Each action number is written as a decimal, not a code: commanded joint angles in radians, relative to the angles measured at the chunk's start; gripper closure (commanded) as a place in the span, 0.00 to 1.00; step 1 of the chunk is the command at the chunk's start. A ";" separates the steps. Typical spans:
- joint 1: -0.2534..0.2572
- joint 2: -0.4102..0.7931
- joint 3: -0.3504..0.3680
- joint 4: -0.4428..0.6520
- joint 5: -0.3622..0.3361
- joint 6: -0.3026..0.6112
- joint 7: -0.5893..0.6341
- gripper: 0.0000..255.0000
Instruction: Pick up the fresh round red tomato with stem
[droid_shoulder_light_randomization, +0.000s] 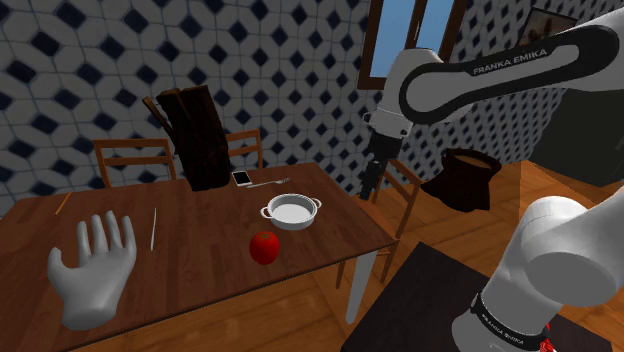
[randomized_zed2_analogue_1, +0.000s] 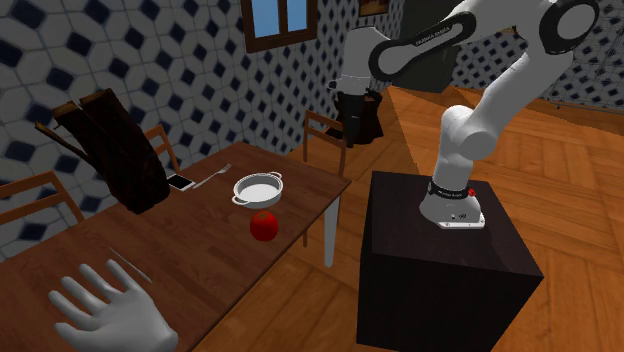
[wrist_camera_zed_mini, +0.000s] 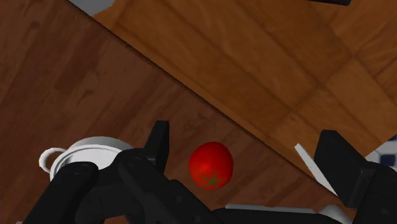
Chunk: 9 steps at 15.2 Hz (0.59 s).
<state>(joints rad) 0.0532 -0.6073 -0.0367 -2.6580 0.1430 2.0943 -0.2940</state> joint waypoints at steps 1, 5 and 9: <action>0.015 0.075 -0.017 -0.004 0.015 0.107 -0.056 0.00; 0.063 0.227 -0.049 -0.001 0.072 0.299 -0.169 0.00; 0.127 0.395 -0.085 0.038 0.178 0.467 -0.318 0.00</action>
<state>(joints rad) 0.1611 -0.2595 -0.1143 -2.6326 0.2885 2.5140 -0.5713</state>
